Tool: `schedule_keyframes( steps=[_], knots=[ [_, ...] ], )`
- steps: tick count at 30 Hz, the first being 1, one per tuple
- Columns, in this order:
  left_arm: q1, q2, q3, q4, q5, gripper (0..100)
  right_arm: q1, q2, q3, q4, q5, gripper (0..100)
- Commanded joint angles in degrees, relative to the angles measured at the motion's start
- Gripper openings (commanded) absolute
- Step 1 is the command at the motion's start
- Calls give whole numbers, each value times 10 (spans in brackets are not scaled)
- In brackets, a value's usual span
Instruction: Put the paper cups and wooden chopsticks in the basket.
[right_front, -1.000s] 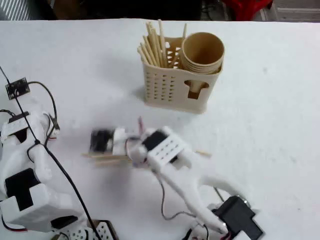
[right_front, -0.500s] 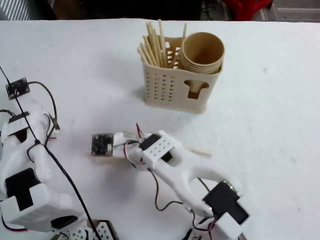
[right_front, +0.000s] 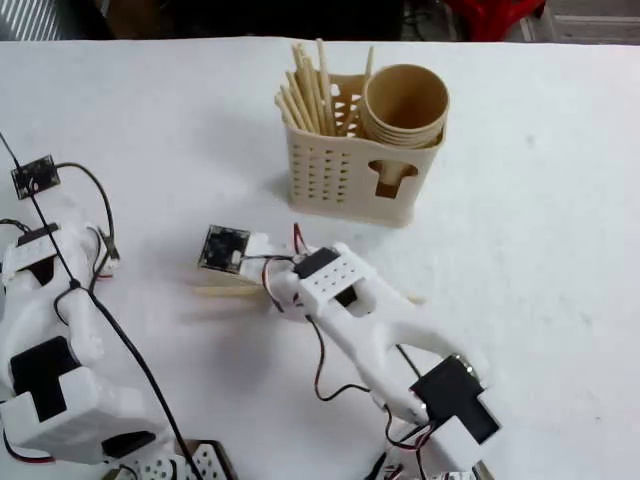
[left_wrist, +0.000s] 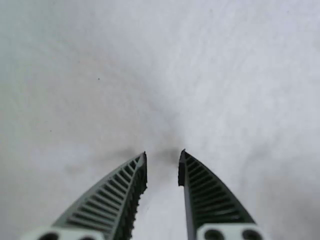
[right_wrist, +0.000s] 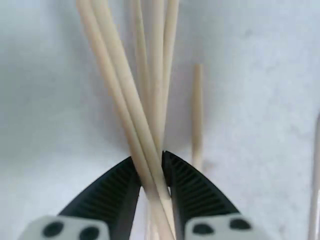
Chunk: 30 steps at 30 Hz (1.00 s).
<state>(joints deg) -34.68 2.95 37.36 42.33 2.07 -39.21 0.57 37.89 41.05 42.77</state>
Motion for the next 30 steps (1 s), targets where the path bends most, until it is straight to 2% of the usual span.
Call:
schedule_keyframes(
  steps=[1,4,26,30],
  knots=[
    [7,-3,-2,-9,4,123,3,-2,-21,13,-4,82],
    [7,-3,-2,-9,4,123,5,-3,-20,13,-4,139],
    [7,-3,-2,-9,4,123,-4,-37,-15,14,-4,125],
    [7,-3,-2,-9,4,124,-8,-102,25,8,-4,176]
  ],
)
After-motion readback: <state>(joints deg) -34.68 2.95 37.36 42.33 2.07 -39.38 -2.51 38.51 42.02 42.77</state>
